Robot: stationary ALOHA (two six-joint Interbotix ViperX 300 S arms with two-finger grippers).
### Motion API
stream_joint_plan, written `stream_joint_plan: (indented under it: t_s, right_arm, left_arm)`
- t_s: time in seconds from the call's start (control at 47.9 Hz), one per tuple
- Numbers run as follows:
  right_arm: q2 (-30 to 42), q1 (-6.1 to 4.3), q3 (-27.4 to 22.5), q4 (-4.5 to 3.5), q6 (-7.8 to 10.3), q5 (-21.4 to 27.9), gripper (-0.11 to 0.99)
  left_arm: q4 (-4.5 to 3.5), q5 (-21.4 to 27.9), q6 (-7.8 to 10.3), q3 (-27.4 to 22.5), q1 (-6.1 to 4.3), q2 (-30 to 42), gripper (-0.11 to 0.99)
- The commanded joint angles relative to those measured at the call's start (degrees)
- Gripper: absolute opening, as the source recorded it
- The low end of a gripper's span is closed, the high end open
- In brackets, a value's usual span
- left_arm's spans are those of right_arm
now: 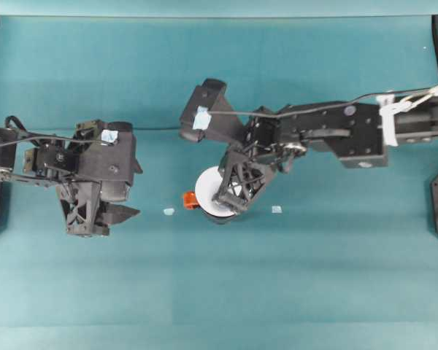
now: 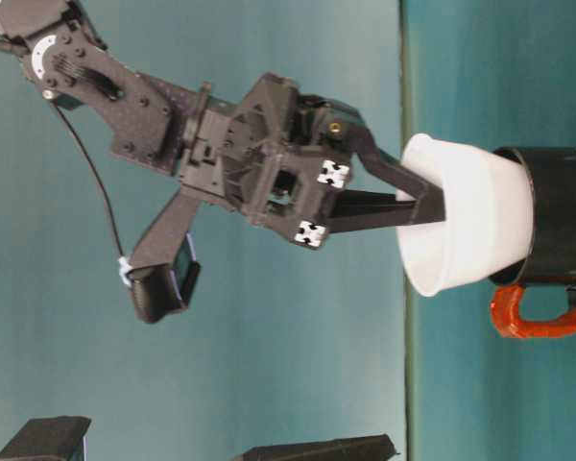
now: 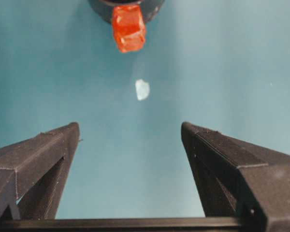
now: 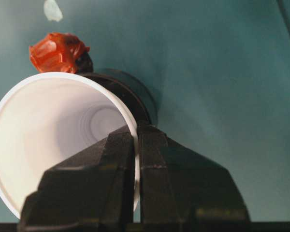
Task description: Put the paper cup into the moved red handle cup holder.
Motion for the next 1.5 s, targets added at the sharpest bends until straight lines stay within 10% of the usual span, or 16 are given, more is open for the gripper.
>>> stream_joint_plan:
  t_s: [0.0, 0.919, 1.044, 1.337, 1.483]
  right_arm:
    - [0.09, 0.44, -0.35, -0.09, -0.44, -0.70, -0.10]
    - [0.26, 1.05, -0.79, 0.88, -0.26, -1.05, -0.06]
    - [0.00, 1.32, -0.79, 0.88, -0.18, -1.05, 0.08]
    - [-0.53, 1.76, -0.79, 0.79, -0.09, -0.18, 0.84]
    - [-0.70, 2.20, -0.97, 0.79, 0.00, -0.53, 0.79]
  left_arm:
    - [0.09, -0.18, 0.00, -0.44, -0.09, -0.62, 0.93]
    - [0.09, -0.26, 0.00, -0.44, -0.09, -0.62, 0.93]
    - [0.18, -0.26, 0.00, -0.44, -0.09, -0.62, 0.93]
    - [0.09, -0.26, -0.09, -0.44, -0.09, -0.62, 0.93]
    - [0.09, -0.26, 0.00, -0.44, -0.09, -0.62, 0.93]
